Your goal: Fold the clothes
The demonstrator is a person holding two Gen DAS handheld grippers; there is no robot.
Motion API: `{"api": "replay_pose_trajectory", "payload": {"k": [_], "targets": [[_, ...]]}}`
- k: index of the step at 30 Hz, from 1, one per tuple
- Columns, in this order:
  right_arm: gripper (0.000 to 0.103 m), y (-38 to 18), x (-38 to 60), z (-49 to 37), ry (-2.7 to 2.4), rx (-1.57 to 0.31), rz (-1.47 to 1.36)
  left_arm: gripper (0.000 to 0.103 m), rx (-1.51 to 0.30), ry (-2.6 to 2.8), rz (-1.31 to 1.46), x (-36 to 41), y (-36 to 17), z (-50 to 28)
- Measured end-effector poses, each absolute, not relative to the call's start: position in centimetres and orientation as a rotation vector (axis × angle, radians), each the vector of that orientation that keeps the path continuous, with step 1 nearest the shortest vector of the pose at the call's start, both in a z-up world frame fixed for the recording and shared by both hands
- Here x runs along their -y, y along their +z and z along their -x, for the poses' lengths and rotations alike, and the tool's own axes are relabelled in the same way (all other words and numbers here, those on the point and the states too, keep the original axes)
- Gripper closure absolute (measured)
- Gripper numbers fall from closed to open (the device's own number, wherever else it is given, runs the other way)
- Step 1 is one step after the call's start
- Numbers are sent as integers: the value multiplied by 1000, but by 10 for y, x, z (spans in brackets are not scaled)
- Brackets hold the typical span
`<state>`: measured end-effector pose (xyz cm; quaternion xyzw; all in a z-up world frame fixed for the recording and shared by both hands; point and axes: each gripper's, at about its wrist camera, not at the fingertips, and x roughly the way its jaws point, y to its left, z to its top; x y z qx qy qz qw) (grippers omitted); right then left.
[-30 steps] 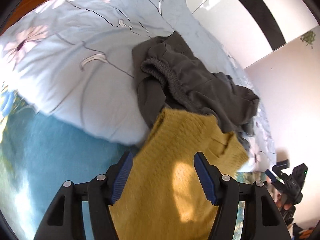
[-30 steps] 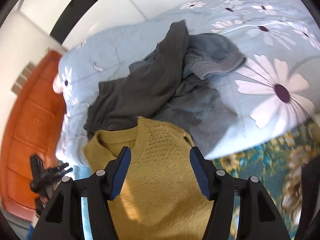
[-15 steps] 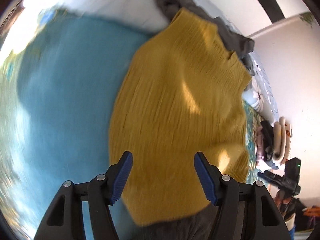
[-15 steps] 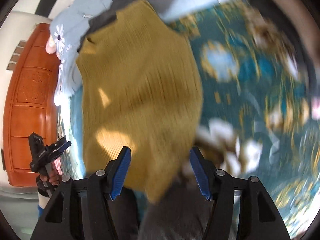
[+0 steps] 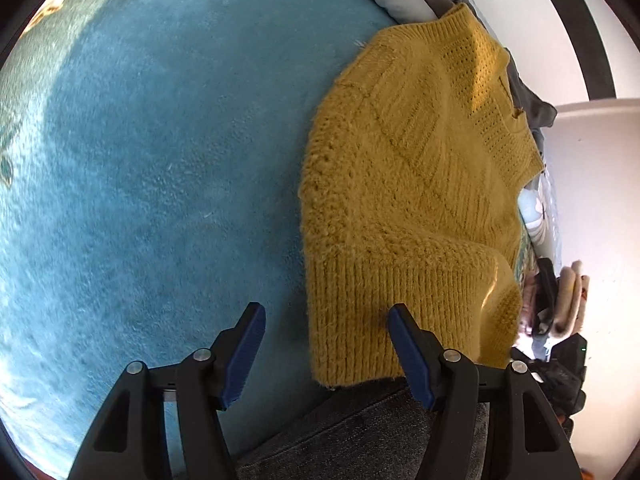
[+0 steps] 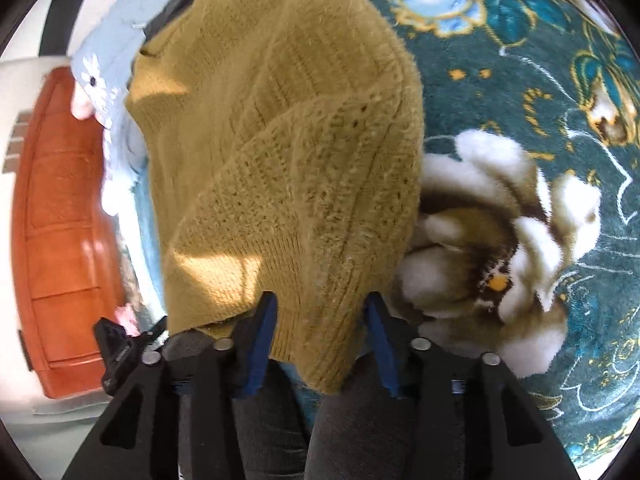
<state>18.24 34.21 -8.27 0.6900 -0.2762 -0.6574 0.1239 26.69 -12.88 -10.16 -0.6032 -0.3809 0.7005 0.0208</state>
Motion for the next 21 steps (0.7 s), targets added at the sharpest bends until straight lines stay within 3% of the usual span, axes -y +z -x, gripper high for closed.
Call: {"api": "replay_pose_trajectory", "payload": {"k": [2,9,12,17,18,21], "targets": [[91,-85,-341,-182,-1925,787,-2036,35,1202,2161,1863,129,-103,-269],[93,-44,-387,-199,-1985,948,-1816,35,1264,2115,1828,128,-113,-272],[93,-51,-404,-208,-1989,931,-1889,36,1307,2071,1823,124,-120,-270],[93,-62,-413,-211,-1953,1074,-1864,37,1381,1998,1783,120,-125,-273],[93,-58,-412,-210,-1954,1075,-1857,40,1383,1997,1774,120,-124,-274],[93,-51,-408,-206,-1958,1059,-1840,63,1412,1981,1743,123,-125,-277]]}}
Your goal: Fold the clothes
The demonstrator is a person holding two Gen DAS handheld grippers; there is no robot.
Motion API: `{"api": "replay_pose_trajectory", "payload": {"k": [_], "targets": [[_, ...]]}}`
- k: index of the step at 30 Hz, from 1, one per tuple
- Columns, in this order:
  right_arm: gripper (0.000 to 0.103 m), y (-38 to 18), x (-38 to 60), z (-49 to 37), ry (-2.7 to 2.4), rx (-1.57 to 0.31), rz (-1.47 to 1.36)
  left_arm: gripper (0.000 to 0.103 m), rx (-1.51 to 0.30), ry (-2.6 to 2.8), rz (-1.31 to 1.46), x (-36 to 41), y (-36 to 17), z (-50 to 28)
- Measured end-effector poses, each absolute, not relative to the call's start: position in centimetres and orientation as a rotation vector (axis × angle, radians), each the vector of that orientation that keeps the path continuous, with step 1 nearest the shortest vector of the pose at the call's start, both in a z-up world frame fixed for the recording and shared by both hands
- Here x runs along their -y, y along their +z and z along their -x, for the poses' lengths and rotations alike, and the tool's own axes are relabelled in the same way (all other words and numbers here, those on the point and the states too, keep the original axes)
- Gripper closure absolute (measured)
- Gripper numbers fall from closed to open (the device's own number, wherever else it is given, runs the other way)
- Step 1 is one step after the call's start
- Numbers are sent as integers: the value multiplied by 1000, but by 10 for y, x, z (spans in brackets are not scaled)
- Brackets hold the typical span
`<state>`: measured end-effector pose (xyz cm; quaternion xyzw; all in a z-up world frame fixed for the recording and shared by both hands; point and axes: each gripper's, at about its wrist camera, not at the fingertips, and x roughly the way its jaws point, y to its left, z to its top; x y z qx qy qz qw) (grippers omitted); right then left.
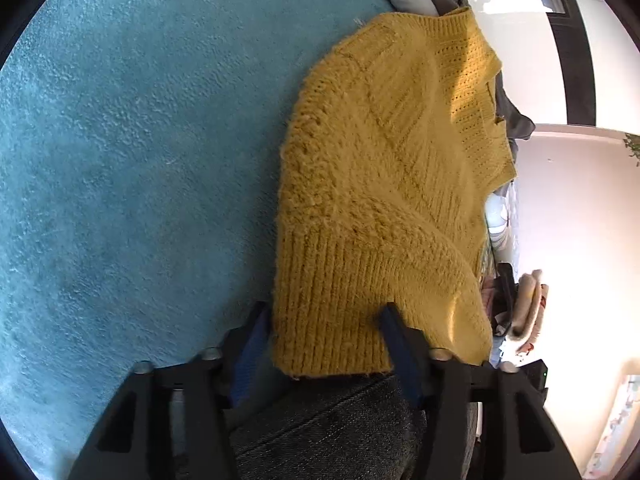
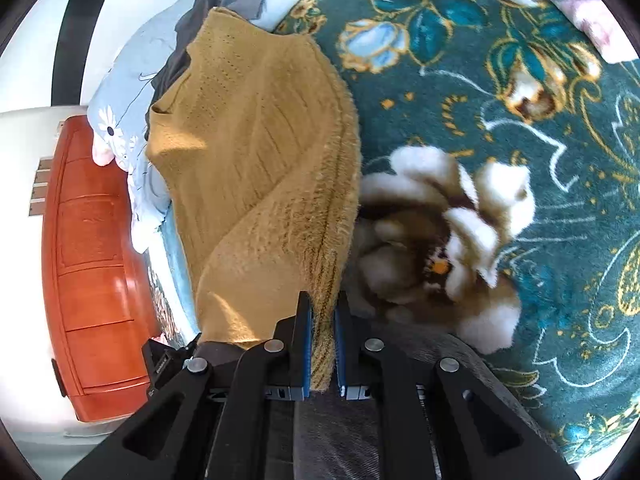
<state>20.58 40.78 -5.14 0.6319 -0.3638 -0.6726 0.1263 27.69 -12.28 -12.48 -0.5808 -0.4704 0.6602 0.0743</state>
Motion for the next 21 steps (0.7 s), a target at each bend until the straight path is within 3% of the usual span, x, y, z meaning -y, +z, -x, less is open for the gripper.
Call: {"api": "replay_pose_trajectory", "payload": {"k": [1,4,9,14,18,21], "targets": [[93,-49,-405,-205,-1961,1052,-1831,74,1435,1966,1729,124,-127,-278],[93,-43,-400,-203,-1963,1054,-1805,92,1483,1965,1681,127,-125,-280],[93,-26,-401,-195,-1934,1112,-1727,95,1523,2037,1510,145,-71,-271],[93,7,-410,-191,-1946,1086,-1607,95,1366,2120,1454,150,-8,-261],[93,-20,-412,-201,-1936,1005,-1748,94,1243,2130,1620,140,-28,-269],[93,-44,-419,-211,-1914,1011,-1827,94,1311,2058,1732,144,-65,-282]]}}
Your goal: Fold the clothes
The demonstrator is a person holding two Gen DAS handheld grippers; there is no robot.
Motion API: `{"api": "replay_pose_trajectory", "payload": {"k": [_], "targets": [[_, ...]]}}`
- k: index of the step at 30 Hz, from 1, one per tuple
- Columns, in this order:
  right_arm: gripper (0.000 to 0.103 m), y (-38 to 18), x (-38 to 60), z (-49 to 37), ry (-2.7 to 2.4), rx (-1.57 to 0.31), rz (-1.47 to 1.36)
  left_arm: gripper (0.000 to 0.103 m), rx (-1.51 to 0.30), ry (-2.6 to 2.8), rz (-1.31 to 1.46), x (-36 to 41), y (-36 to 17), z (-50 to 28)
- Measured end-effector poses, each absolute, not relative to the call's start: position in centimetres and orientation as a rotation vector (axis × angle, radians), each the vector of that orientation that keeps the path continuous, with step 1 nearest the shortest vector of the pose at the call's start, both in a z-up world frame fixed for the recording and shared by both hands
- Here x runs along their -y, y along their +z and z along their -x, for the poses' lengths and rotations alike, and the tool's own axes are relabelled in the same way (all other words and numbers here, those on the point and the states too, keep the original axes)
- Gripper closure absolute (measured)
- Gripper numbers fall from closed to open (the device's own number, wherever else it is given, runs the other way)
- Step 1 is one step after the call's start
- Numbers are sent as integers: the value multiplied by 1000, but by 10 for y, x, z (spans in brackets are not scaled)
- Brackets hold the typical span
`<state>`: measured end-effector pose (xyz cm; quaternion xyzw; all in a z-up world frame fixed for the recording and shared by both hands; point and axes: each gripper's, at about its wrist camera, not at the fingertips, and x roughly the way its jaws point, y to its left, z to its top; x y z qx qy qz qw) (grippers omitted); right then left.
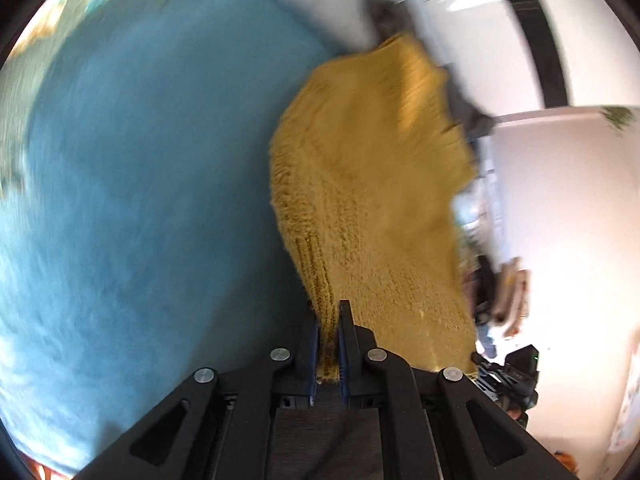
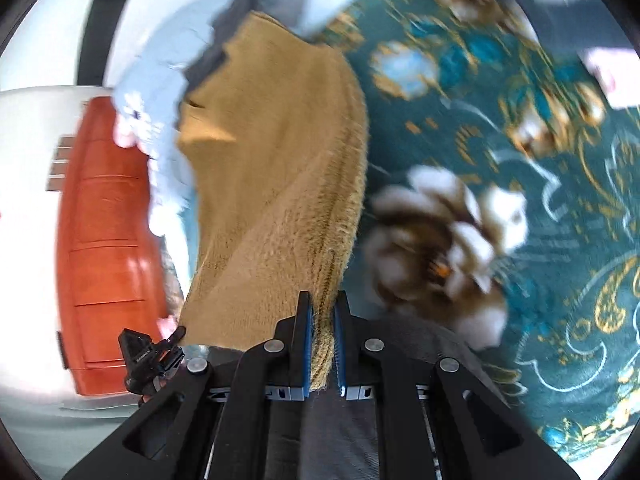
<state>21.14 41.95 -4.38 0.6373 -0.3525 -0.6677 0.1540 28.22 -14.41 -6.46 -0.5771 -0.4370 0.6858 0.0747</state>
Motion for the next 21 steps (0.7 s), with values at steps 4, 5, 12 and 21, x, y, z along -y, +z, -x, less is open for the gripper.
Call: {"api": "replay_pose_trajectory", "payload": {"k": [4,5,12,21], "targets": [[93,-55,-424,-212,-1907,1010,-1852,90,1397,2011,1754,152,-85,-289],[93,-53,-425,-212,-1909,1000,-1851,90,1396,2017,1747,156,-83,-289],[89,-42,-442,-206,-2025,907,-1857,73,1257,2158,1824,195,-66,-284],[89,-11,-399,-109,-2172,669,-1736,54,795,2383,1772,158,-20,-140]]}}
